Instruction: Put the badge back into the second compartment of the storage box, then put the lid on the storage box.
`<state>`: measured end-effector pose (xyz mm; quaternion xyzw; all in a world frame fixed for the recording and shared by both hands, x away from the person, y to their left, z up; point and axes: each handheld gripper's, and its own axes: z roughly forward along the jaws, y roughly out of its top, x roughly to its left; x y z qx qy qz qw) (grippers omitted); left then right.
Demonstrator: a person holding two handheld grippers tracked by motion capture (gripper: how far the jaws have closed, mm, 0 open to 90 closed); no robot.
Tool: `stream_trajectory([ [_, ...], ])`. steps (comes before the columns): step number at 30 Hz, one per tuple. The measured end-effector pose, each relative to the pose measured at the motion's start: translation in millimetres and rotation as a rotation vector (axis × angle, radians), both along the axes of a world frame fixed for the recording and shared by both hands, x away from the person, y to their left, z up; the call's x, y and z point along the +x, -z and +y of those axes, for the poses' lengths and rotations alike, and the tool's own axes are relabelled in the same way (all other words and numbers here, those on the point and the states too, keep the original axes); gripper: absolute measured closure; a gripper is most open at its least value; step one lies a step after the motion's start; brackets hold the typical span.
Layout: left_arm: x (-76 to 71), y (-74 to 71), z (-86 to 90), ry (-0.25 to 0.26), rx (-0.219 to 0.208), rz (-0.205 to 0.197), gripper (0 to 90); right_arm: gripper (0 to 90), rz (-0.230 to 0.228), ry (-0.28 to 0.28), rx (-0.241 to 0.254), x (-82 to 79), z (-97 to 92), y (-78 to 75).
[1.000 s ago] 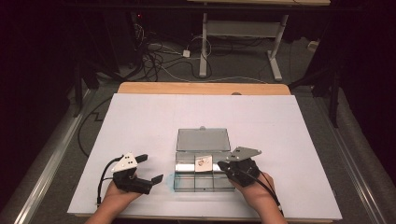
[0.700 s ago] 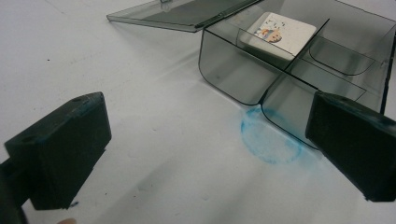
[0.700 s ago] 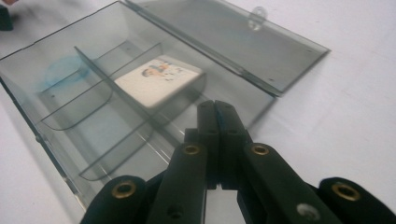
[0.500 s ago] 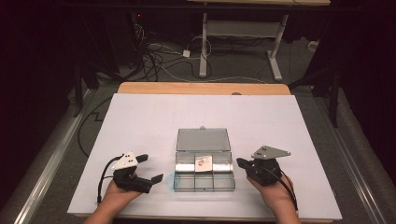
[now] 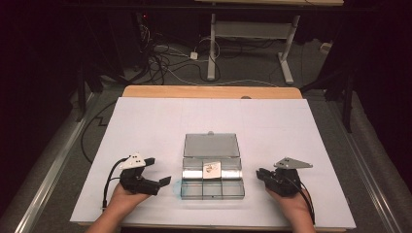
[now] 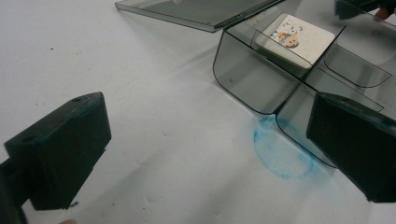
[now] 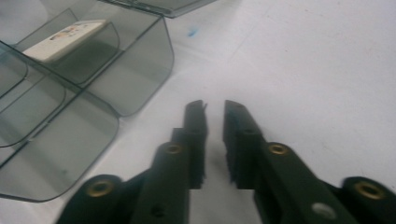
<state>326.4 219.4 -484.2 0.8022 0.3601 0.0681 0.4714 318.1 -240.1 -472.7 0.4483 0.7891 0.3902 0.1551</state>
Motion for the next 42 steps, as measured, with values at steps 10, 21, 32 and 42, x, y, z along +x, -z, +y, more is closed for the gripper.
stream_trajectory([
  [10, 10.5, -0.9, -3.1, -0.018, -0.001, 0.025, 0.0, 19.1, -0.027, 0.013, -0.004, 1.5, -1.4, 3.7],
  [21, 27.6, -6.1, -8.3, -0.019, -0.031, 0.022, 0.0, 0.0, -0.057, 0.101, 0.024, 9.0, -8.8, -0.3],
  [32, 54.8, -12.6, -29.9, -0.007, -0.03, 0.039, 0.0, 0.0, -0.08, 0.09, 0.033, 16.8, -1.1, -8.6],
  [42, 76.9, -21.2, -40.8, -0.016, -0.027, 0.044, 0.0, 0.0, -0.118, 0.054, 0.044, 34.5, 16.8, -24.7],
])
